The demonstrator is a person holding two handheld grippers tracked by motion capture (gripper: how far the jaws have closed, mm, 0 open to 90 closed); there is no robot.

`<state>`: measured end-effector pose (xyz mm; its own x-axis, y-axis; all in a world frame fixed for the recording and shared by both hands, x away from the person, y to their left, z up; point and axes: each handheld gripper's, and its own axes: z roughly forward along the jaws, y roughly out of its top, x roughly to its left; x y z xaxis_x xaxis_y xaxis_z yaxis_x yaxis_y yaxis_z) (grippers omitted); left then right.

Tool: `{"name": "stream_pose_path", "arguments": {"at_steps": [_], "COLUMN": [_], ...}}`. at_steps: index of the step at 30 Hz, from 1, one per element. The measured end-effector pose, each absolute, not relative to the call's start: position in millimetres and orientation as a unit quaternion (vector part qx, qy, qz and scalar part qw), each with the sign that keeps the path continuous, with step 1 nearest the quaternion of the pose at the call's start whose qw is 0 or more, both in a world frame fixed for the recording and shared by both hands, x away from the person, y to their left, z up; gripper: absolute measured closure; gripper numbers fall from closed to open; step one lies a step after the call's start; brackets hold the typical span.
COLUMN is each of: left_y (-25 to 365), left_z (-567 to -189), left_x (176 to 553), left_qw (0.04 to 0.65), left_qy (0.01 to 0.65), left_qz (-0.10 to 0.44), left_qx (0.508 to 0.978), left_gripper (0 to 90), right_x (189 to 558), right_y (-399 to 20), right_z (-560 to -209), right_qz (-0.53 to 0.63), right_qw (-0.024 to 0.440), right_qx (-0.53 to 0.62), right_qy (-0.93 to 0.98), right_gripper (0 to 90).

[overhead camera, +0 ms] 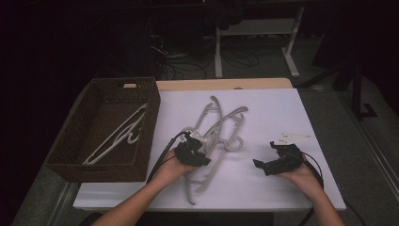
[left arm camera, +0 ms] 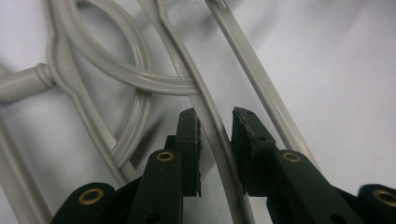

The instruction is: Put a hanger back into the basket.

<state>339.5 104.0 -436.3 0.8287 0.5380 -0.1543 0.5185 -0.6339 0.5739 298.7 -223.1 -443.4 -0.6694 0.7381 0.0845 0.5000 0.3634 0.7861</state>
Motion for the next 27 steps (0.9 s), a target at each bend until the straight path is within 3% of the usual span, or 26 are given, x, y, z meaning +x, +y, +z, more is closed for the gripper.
{"name": "stream_pose_path", "arguments": {"at_steps": [8,27], "left_y": [120.8,134.4], "left_z": [-426.9,-385.4], "left_x": [348.9,355.0], "left_qw": [0.322,0.369], "left_qy": [0.314,0.308], "left_qz": [0.033,0.060], "left_qx": [0.892,0.875], "left_gripper": [81.9,82.3], "right_x": [298.8,298.9], "right_y": [-222.3,-222.6], "right_z": [-443.6,-443.7], "right_qz": [0.415,0.416], "right_qw": [0.143,0.142], "right_qx": [0.380,0.383], "right_qy": [0.814,0.813], "right_gripper": [1.5,1.5]}}
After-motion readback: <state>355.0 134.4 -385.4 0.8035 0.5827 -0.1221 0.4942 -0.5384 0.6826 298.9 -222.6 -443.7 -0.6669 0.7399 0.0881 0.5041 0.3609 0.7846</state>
